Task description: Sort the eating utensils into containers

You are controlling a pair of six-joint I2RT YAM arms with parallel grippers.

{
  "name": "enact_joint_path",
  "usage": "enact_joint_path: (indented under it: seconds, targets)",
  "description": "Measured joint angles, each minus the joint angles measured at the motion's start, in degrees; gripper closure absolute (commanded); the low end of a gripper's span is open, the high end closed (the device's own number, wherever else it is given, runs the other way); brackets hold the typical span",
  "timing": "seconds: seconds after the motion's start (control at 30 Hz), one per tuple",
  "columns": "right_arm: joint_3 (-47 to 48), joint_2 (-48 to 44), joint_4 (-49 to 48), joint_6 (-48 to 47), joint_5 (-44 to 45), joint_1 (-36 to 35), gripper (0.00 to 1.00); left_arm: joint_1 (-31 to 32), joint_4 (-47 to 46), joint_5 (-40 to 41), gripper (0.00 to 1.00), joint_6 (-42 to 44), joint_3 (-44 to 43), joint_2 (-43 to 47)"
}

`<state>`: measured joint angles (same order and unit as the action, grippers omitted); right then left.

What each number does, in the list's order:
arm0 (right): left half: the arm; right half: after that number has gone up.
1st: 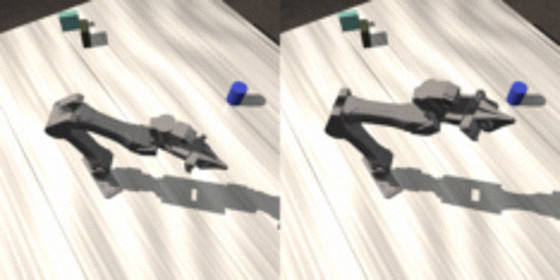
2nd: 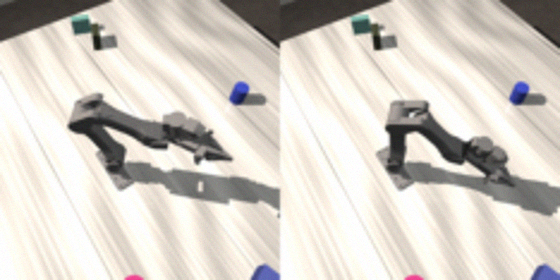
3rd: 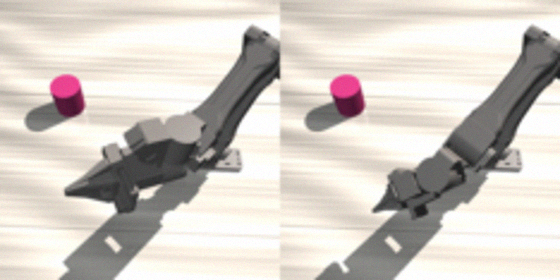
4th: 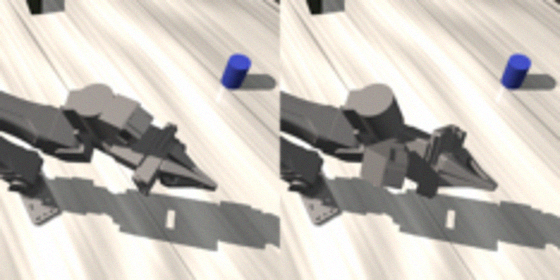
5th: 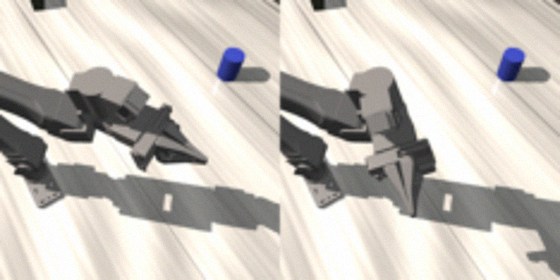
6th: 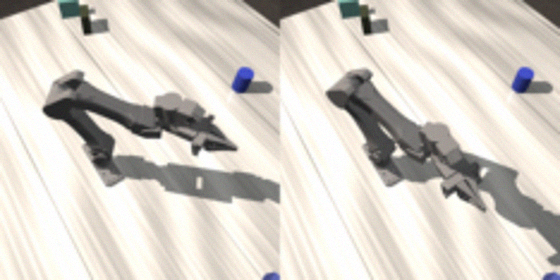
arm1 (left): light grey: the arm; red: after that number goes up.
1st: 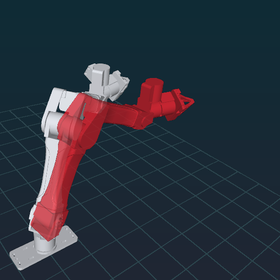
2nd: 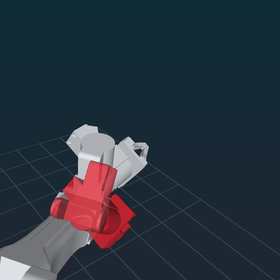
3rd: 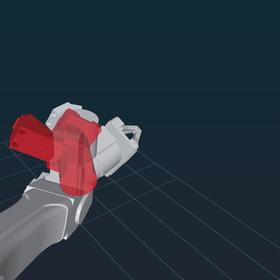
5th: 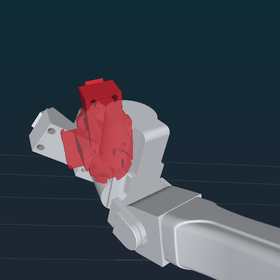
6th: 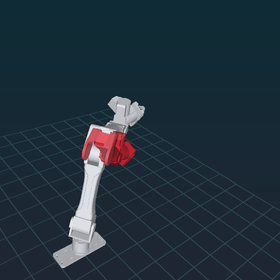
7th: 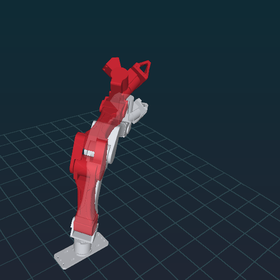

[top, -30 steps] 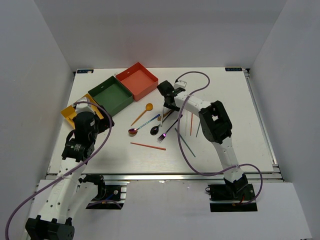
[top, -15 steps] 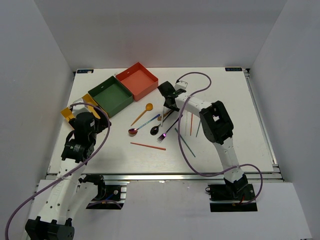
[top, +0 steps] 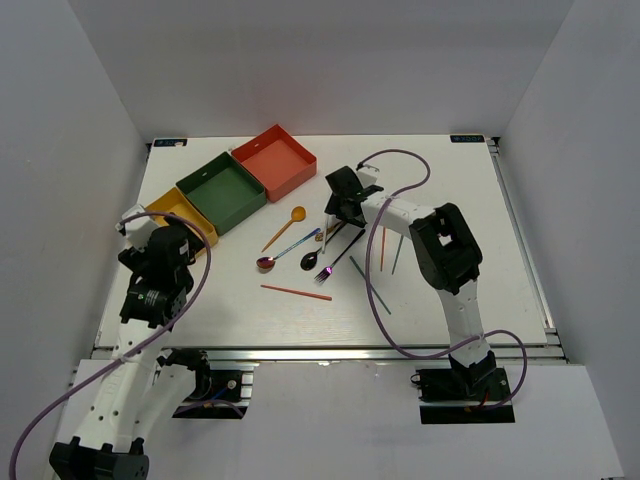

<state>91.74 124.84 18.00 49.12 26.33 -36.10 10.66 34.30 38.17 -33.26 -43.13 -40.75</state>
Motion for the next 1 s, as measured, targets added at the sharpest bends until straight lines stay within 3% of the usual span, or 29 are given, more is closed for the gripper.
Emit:
enact_joint_path:
  seconds: [0.23,0.4,0.8,1.0]
  targets:
    - [-0.44,-0.13,-2.58,-0.55,-2.05,0.04,0.23,0.0,0.0,4.55,0.02,-0.68,-0.79,-2.82]
    - [-0.42,-0.13,-3.3,-0.15,-2.29,0.22,0.11,0.0,0.22,6.58,0.02,-1.14,-0.85,-3.82]
    - [1.2,0.68,-1.44,1.16,-0.26,0.61,0.11,1.99,-0.83,6.62,0.02,0.26,-0.85,-3.65]
    - [1.22,0.85,-1.4,1.64,0.66,0.68,0.23,3.15,-2.84,4.11,0.02,1.44,-0.72,-2.19]
